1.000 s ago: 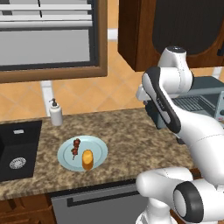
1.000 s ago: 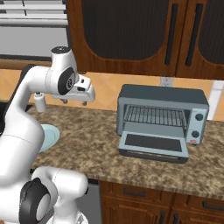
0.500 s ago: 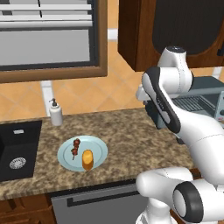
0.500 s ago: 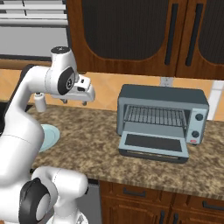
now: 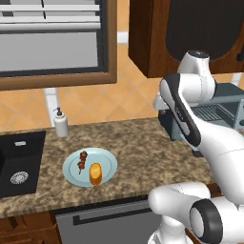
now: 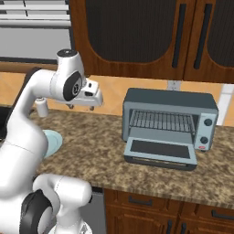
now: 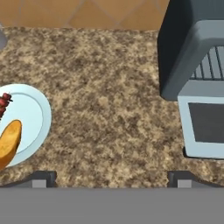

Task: Pick up the kebab skewer and baguette bread, and place them inside the toaster oven. Close the toaster oven door and start by setting the timer.

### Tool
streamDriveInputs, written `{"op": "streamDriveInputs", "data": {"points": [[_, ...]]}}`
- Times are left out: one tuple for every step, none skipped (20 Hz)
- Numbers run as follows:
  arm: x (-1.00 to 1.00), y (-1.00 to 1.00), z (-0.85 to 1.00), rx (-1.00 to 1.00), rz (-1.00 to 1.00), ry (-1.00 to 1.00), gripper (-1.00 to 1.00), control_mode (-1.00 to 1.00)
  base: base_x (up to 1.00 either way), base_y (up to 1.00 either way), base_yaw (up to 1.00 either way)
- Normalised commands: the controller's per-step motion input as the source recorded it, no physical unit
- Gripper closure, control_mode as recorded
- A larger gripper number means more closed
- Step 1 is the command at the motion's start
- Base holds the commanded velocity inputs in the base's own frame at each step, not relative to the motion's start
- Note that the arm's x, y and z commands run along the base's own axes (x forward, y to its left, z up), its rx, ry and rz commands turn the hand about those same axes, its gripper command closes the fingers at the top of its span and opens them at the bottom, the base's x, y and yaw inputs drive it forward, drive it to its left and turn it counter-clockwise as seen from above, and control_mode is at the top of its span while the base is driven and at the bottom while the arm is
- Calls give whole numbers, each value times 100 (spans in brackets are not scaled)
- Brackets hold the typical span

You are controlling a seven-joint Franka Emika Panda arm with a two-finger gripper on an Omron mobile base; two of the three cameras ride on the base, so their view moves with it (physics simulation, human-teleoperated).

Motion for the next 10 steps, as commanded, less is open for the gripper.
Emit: {"op": "streamDriveInputs", "data": {"points": [[-30,-79,-9,0,21,-21,-100,-100,0,0,0],[-33,-95,-17,1,25,-19,-100,-100,0,0,0],[-39,-94,-16,1,28,-26,-100,-100,0,0,0],[-31,-97,-13,2,29,-29,-100,-100,0,0,0],[-34,-100,-13,1,31,-31,-100,-100,0,0,0],[-29,-100,-16,0,35,-31,-100,-100,0,0,0],[-9,-100,-26,0,35,-35,-100,-100,0,0,0],[0,-98,-29,0,32,-37,-100,-100,0,0,0],[0,-100,-29,0,29,-37,-100,-100,0,0,0],[0,-100,-24,0,30,-34,-100,-100,0,0,0]]}}
